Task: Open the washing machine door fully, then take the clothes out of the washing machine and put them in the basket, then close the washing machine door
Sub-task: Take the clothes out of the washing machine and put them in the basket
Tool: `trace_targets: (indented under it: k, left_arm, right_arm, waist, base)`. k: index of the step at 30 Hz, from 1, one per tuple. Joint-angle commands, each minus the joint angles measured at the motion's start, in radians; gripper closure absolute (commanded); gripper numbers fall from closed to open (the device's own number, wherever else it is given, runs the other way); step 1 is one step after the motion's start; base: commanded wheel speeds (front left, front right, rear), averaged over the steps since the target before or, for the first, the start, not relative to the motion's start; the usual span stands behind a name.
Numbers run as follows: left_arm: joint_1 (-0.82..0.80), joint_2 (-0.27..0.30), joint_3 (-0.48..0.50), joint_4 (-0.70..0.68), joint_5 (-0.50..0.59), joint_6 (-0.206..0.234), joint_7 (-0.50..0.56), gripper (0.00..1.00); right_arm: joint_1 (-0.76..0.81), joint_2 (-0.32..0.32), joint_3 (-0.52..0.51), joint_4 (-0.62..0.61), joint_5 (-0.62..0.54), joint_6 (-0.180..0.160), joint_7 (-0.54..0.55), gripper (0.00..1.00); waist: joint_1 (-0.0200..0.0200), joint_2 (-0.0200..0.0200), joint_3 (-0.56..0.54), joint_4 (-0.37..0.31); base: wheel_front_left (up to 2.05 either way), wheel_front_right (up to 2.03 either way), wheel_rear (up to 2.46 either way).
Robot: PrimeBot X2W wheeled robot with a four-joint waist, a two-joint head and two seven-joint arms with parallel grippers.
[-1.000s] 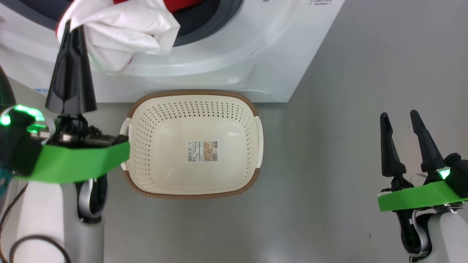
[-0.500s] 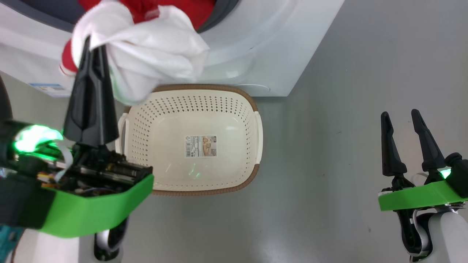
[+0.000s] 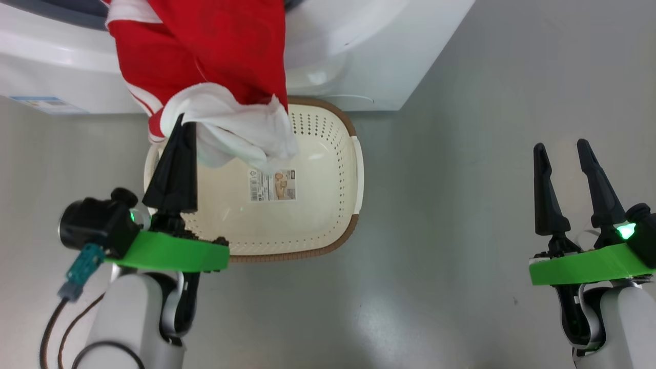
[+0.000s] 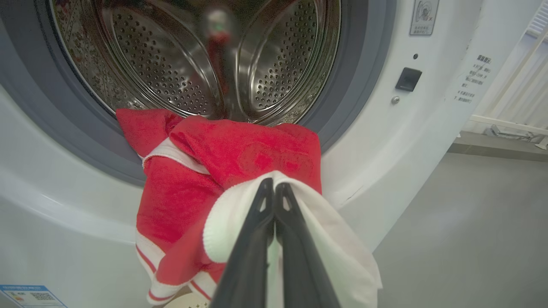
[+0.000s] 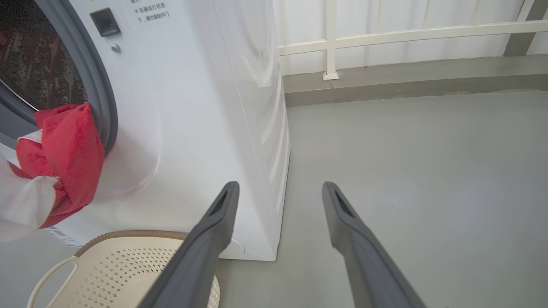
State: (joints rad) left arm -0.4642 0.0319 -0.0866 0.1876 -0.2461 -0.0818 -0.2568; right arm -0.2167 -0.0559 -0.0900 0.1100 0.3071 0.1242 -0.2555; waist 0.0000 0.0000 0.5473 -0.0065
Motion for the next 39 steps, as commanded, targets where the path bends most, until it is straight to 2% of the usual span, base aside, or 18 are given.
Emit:
trace_targets:
  k: [1, 14, 26, 27, 28, 30, 33, 34, 35, 36, 37, 39]
  left_arm:
    - [-0.024, 0.018, 0.032, 0.008, 0.007, -0.013, -0.005, 1.00]
    - [-0.257, 0.022, 0.063, 0.437, 0.095, -0.043, -0.005, 1.00]
    - [-0.434, 0.041, 0.082, 0.660, 0.136, -0.046, -0.005, 1.00]
    - [-0.441, 0.041, 0.084, 0.668, 0.138, -0.046, -0.005, 0.97]
    - [-0.447, 0.040, 0.088, 0.673, 0.139, -0.045, -0.005, 0.85]
    - [-0.454, 0.039, 0.091, 0.680, 0.142, -0.045, -0.005, 0.73]
    - [-0.452, 0.037, 0.099, 0.680, 0.141, -0.046, -0.005, 0.47]
    - [-0.450, 0.037, 0.103, 0.679, 0.140, -0.046, -0.005, 0.36]
    - [-0.446, 0.036, 0.106, 0.674, 0.138, -0.046, -0.005, 0.31]
    - [-0.441, 0.035, 0.111, 0.665, 0.135, -0.046, -0.005, 0.07]
    - [-0.435, 0.034, 0.114, 0.656, 0.133, -0.046, -0.005, 0.00]
    - [-0.420, 0.031, 0.117, 0.638, 0.130, -0.047, -0.005, 0.00]
  right_arm:
    - [-0.006, 0.000, 0.022, -0.027, -0.004, 0.007, -0.006, 0.00]
    - [-0.053, 0.005, 0.028, -0.044, -0.002, 0.007, -0.006, 0.00]
    - [-0.088, 0.005, 0.037, -0.047, 0.012, 0.007, -0.006, 0.00]
    - [-0.089, 0.005, 0.037, -0.046, 0.012, 0.007, -0.006, 0.00]
    - [-0.090, 0.005, 0.036, -0.046, 0.012, 0.007, -0.006, 0.00]
    - [-0.092, 0.006, 0.034, -0.046, 0.011, 0.007, -0.006, 0.00]
    - [-0.091, 0.006, 0.030, -0.046, 0.010, 0.007, -0.006, 0.00]
    - [-0.090, 0.006, 0.030, -0.046, 0.010, 0.007, -0.006, 0.00]
    - [-0.089, 0.006, 0.029, -0.046, 0.009, 0.007, -0.006, 0.00]
    - [-0.089, 0.006, 0.028, -0.045, 0.008, 0.007, -0.006, 0.00]
    - [-0.088, 0.006, 0.027, -0.045, 0.007, 0.007, -0.006, 0.00]
    - [-0.087, 0.006, 0.025, -0.046, 0.004, 0.007, -0.006, 0.00]
  waist:
    - [0.0000, 0.0000, 0.025, -0.010]
    - [0.0000, 0.0000, 0.138, -0.040]
    - [0.0000, 0.0000, 0.189, -0.062]
    - [0.0000, 0.0000, 0.191, -0.062]
    - [0.0000, 0.0000, 0.192, -0.062]
    - [0.0000, 0.0000, 0.192, -0.061]
    - [0.0000, 0.0000, 0.189, -0.057]
    - [0.0000, 0.0000, 0.188, -0.055]
    - [0.0000, 0.0000, 0.186, -0.053]
    - [0.0000, 0.0000, 0.183, -0.051]
    - [0.0000, 0.0000, 0.181, -0.048]
    - [0.0000, 0.0000, 0.176, -0.042]
  base:
    - [0.00, 0.00, 0.00]
    - [0.00, 0.00, 0.00]
    - [0.00, 0.00, 0.00]
    - [0.00, 0.00, 0.00]
    - [0.00, 0.00, 0.00]
    - [0.00, 0.00, 0.00]
    - [0.00, 0.00, 0.00]
    - [0.00, 0.00, 0.00]
    - [0.00, 0.00, 0.00]
    - [0.00, 0.00, 0.00]
    - [0.00, 0.00, 0.00]
    - [0.00, 0.00, 0.00]
